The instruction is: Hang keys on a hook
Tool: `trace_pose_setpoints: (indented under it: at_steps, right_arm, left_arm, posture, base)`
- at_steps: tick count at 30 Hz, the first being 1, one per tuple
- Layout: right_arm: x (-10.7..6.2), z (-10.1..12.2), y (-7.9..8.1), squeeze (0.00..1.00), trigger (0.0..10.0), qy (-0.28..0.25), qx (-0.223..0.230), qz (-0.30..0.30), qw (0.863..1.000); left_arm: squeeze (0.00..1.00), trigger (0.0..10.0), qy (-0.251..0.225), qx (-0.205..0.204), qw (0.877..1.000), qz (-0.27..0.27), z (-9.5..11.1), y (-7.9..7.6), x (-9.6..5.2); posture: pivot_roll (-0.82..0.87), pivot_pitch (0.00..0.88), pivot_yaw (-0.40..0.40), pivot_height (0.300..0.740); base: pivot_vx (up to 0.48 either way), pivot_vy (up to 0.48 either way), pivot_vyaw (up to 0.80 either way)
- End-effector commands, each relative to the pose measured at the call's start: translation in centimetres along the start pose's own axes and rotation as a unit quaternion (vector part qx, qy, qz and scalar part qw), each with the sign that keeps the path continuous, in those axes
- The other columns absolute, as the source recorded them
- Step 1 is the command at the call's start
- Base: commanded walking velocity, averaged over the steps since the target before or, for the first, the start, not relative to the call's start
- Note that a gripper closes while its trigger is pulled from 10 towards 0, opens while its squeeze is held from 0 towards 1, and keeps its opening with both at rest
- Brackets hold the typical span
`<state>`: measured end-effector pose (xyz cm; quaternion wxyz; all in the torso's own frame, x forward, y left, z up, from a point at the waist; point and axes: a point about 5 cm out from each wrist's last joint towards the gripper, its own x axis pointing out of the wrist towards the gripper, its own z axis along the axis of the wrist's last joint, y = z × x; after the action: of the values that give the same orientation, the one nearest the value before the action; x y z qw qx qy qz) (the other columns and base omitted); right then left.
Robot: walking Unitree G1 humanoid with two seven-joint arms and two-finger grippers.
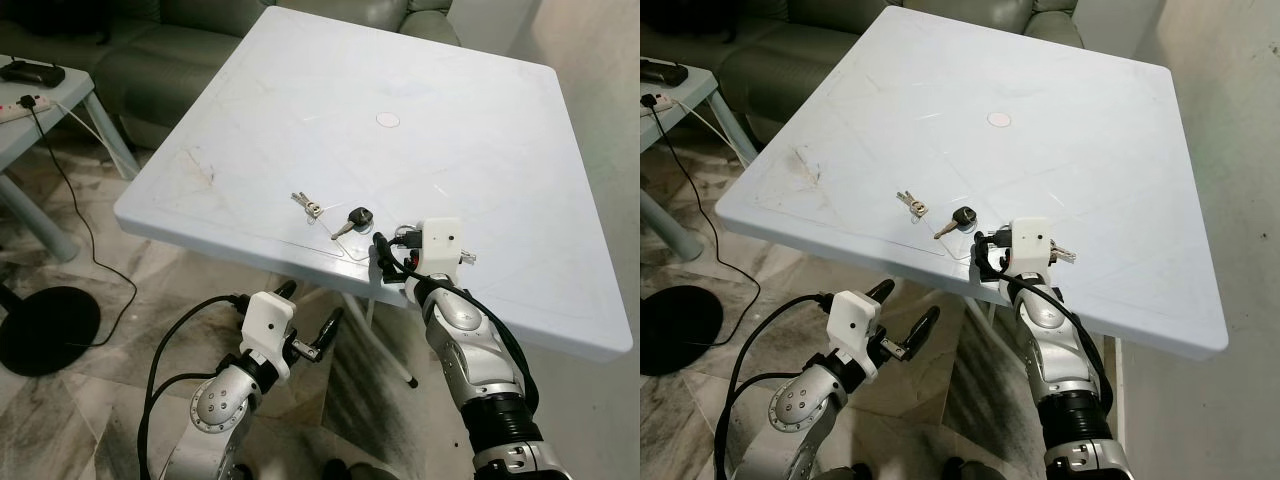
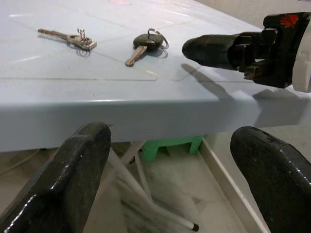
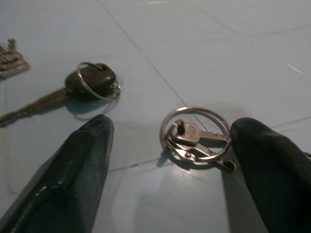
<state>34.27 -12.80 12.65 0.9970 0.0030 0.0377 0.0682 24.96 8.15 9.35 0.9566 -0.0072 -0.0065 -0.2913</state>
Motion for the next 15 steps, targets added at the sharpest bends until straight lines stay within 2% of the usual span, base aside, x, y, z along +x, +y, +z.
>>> trace_pose_setpoints:
  at_steps: [1, 5, 6, 7, 14, 15]
  right_arm:
    - [-0.21, 0.28, -0.07, 0.00, 0.0, -0.007, -0.010, -0.005, 1.000]
    - [-0.16, 0.20, 0.06, 0.00, 0.0, -0.003, -0.005, -0.006, 1.000]
    - [-0.17, 0.21, 0.08, 0.00, 0.9, -0.004, -0.005, -0.006, 1.000]
    - [-0.17, 0.24, 0.11, 0.00, 0.0, -0.005, -0.006, -0.005, 1.000]
    - [-0.06, 0.34, 0.00, 0.00, 0.0, -0.006, -0.005, -0.011, 1.000]
    - [-0.05, 0.38, -0.02, 0.00, 0.9, -0.008, -0.005, -0.012, 1.000]
  left_arm:
    - [0.00, 10.0, 0.007, 0.000, 1.000, 0.000, -0.15, -0.27, -0.23]
    - [0.00, 10.0, 0.009, -0.001, 1.000, 0.003, -0.22, -0.33, -0.38]
    - [0.00, 10.0, 0.010, -0.001, 1.000, 0.003, -0.23, -0.35, -0.42]
    - [0.00, 10.0, 0.011, -0.002, 1.000, 0.004, -0.24, -0.34, -0.43]
    - [0.00, 10.0, 0.012, -0.002, 1.000, 0.007, -0.20, -0.28, -0.44]
    - [0.00, 10.0, 0.012, -0.002, 1.000, 0.007, -0.20, -0.26, -0.45]
  posture:
    - [0.02, 0.211, -0.104, 0.740]
    - [0.02, 0.217, -0.104, 0.740]
    - [0.02, 0.217, -0.104, 0.740]
    - [0.02, 0.214, -0.105, 0.740]
    - [0.02, 0.217, -0.106, 0.740]
    - [0.02, 0.216, -0.105, 0.740]
  base:
    - [0.000, 0.000, 0.00]
    - [0.000, 0.000, 0.00]
    - [0.000, 0.000, 0.00]
    - [0.000, 0.000, 0.00]
    - [0.000, 0.000, 0.00]
    - [0.000, 0.000, 0.00]
